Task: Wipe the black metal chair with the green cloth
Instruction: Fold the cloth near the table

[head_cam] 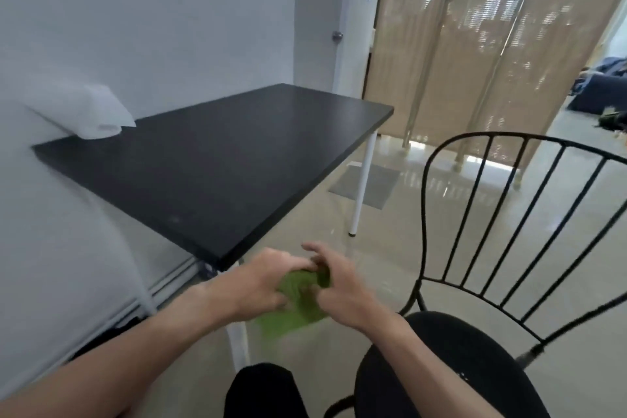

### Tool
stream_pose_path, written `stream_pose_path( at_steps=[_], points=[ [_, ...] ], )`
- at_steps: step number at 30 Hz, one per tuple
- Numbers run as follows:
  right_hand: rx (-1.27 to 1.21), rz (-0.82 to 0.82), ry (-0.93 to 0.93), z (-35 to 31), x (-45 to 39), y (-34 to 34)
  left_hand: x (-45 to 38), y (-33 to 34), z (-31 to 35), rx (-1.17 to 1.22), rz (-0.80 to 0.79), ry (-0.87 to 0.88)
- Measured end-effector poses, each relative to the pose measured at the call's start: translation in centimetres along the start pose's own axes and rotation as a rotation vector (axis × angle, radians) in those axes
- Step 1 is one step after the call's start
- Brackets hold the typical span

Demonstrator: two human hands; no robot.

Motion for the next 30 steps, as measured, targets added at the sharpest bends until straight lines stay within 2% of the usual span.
stream_pose_path(
  at_steps=[7,10,13,15,17,19,21,26,30],
  points=[
    [-0.024,0.078,-0.21,-7.1,-6.0,0.3,1.8,-11.0,-2.3,0.076,0.392,-0.177],
    [0.082,0.146,-0.311,-10.0,-9.6,2.7,1.1,-13.7,-5.1,-0.017,0.572,-0.243],
    [0.245,0.238,-0.348,-11.7,-11.9,6.0,0.3,-14.2,-8.6,-0.158,0.614,-0.292],
    [0.424,0.314,-0.345,-12.1,-12.1,8.0,-0.2,-13.4,-10.8,-0.377,0.591,-0.374],
    [0.45,0.241,-0.282,-12.1,-11.5,10.1,-0.2,-12.0,-12.0,-0.562,0.556,-0.456],
    [0.455,0.128,-0.218,-11.1,-10.9,12.1,-0.2,-10.5,-12.6,-0.477,0.504,-0.439],
    [0.549,0.068,-0.21,-10.0,-11.0,13.2,-0.2,-9.5,-13.1,-0.391,0.371,-0.391],
    [0.655,-0.147,-0.082,-10.1,-13.1,13.2,-0.8,-10.1,-14.8,-0.477,0.138,-0.404],
    [0.664,-0.203,-0.117,-9.6,-14.9,13.0,-1.6,-10.8,-16.1,-0.538,0.03,-0.373]
  ],
)
Point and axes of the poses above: each hand's wrist, its own x-axis away from the middle knuckle, its own y-axis out of the palm, z = x × y, the point moved 2 cm from there along -x, towards the middle knuckle, and after that the axes turned 13 degrees about z, right-handed, at the moved point
